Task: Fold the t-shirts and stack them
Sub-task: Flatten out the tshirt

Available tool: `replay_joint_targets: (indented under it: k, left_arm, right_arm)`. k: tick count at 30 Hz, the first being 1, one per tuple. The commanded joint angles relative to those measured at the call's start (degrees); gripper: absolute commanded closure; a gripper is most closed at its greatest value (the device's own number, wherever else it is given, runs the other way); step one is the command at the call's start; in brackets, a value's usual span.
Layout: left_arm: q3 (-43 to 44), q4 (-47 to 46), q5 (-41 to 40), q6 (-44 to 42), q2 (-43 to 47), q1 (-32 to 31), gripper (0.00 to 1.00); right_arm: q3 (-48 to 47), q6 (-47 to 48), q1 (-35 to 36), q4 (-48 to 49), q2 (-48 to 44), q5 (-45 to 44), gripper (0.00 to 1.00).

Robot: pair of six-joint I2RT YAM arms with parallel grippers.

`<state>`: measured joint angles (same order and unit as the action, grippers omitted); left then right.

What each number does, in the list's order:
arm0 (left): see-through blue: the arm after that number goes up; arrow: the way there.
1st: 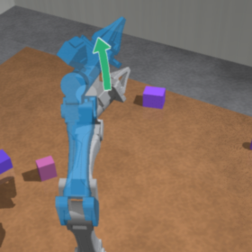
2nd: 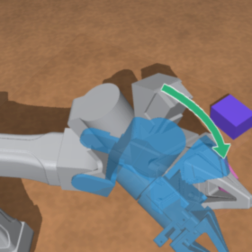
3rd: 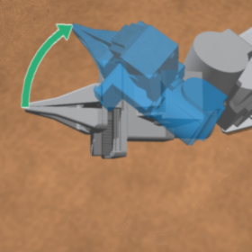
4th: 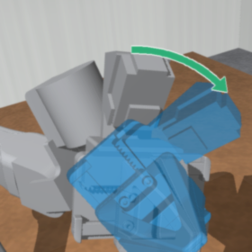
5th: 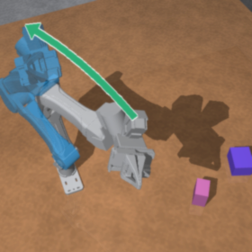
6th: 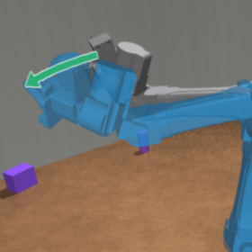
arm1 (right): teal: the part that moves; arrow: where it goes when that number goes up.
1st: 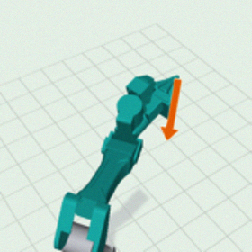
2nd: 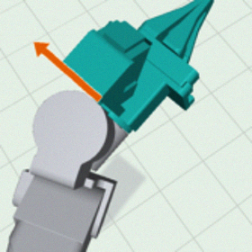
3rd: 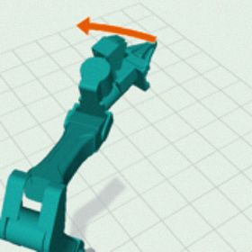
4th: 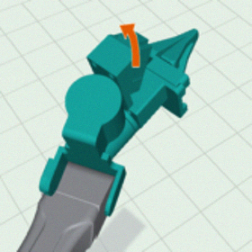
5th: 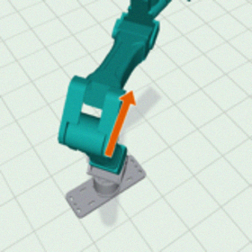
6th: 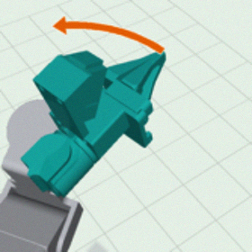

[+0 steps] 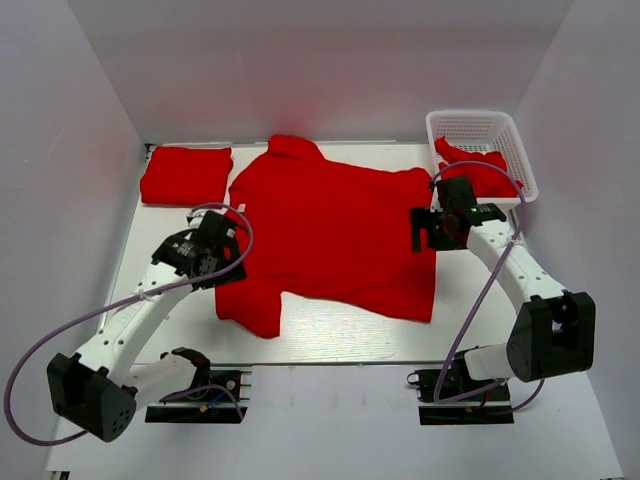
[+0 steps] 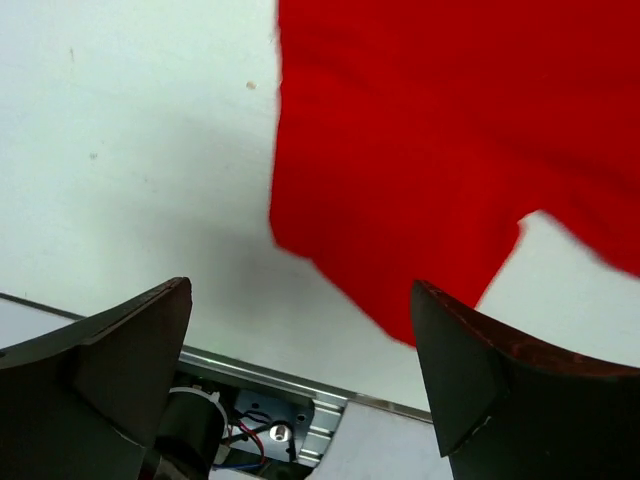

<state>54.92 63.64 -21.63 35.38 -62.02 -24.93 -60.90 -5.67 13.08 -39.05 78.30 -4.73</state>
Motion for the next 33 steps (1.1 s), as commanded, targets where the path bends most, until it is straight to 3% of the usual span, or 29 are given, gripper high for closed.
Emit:
replay_joint_targets:
  k: [1, 6, 10, 19, 26, 33]
  left_arm:
    - [6.33, 0.88, -0.70, -0.11, 1.20, -0.12, 0.00]
    - [8.19, -7.72, -0.17, -5.57, -3.18, -0.12, 0.00]
    - [13.27, -13.36, -0.16, -8.12, -12.49, 0.41, 0.00]
    - [32.34, -16.43, -9.56, -9.53, -40.68, 1.55, 0.00]
    - [45.35, -19.16, -5.18, -13.84, -57.04, 6.72, 0.00]
    - [44.15, -21.35, -1.32, -12.79, -61.82, 9.55, 0.00]
  right_arm:
    - [-2.11, -0.57, -0.25, -0.15, 0.97, -2.04, 0.10]
    - [-3.61, -0.04, 0.01, 3.62, 2.29, 3.23, 0.10]
    - [-2.65, -0.74, 0.01, 8.45, 3.35, 8.50, 0.10]
    - [-9.39, -3.56, 0.36, 15.76, 17.05, 5.88, 0.10]
    - [-18.79, -2.59, 0.02, 15.58, 28.20, 4.12, 0.10]
    - [-25.22, -3.91, 0.10, 16.63, 37.18, 3.68, 0.10]
